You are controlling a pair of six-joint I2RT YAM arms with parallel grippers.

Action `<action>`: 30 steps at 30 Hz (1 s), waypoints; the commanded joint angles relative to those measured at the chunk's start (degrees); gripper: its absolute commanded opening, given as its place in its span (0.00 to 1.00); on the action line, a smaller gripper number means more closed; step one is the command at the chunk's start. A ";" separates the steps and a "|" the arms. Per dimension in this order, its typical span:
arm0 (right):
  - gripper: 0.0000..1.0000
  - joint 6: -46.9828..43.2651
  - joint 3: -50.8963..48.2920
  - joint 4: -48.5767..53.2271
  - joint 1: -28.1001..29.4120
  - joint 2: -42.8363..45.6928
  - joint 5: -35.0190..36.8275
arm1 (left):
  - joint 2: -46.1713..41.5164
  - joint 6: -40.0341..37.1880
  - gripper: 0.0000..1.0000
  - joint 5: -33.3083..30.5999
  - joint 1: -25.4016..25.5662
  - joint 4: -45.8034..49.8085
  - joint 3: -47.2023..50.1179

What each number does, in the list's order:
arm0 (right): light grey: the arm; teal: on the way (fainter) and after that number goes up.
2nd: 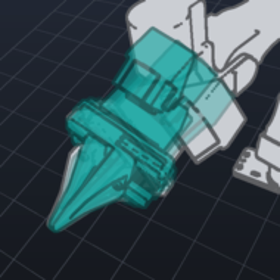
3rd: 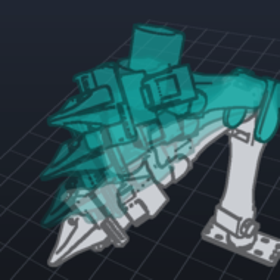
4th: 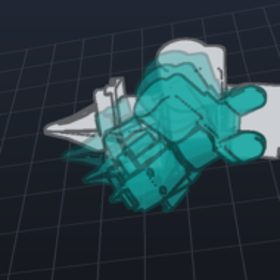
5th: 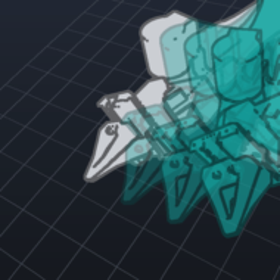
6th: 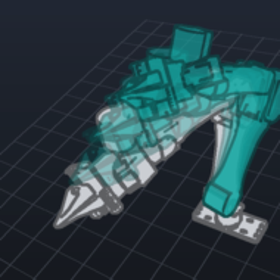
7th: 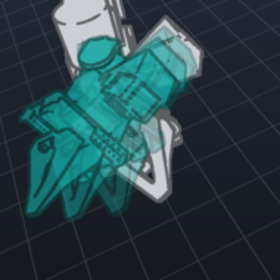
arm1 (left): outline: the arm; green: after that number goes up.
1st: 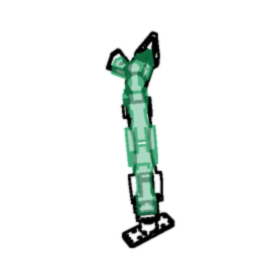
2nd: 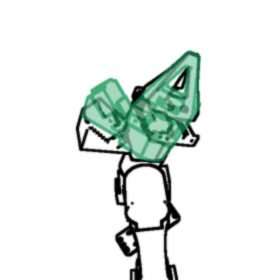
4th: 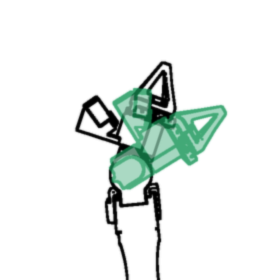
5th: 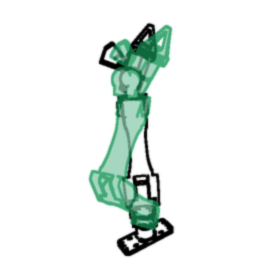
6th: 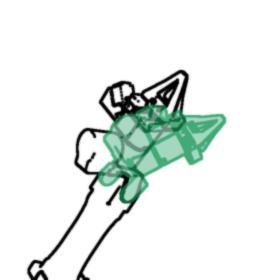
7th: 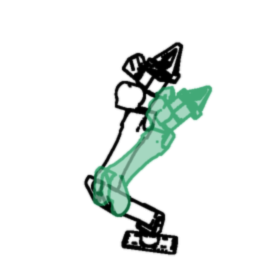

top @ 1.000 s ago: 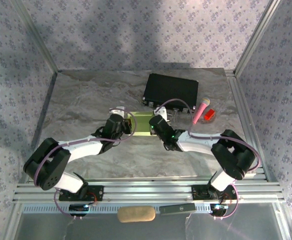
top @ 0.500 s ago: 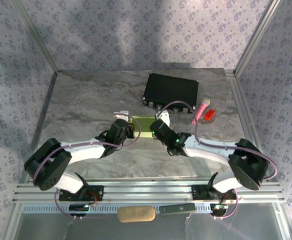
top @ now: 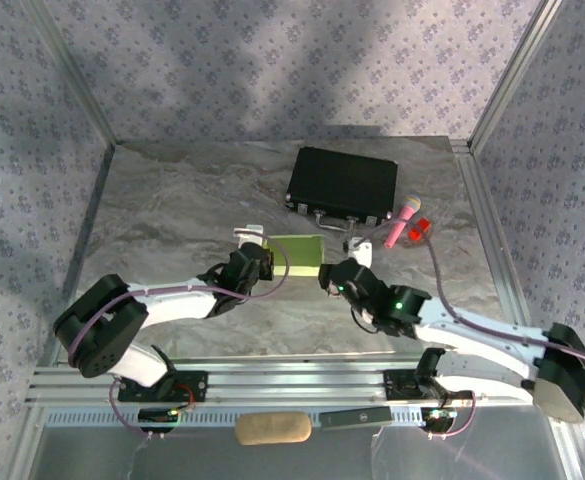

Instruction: Fold the paper box

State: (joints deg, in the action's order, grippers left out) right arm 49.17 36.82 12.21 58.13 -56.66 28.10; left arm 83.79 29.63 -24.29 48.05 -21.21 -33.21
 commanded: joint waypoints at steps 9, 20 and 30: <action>0.48 43.36 6.70 2.56 0.67 -2.31 -0.73 | 1.67 1.52 0.00 -2.63 2.61 3.63 -1.16; 0.49 53.18 6.85 -10.94 -3.67 -12.06 -5.85 | 2.41 3.07 0.00 -3.95 4.27 2.83 -0.78; 0.39 53.30 8.40 -15.58 -5.99 -17.38 -9.95 | 2.35 3.77 0.00 -4.67 4.85 2.88 -0.88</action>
State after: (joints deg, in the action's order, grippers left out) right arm 100.55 43.46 -1.43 53.01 -72.31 19.81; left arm 85.41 32.23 -28.49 52.27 -20.36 -33.76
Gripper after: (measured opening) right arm 0.407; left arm 0.045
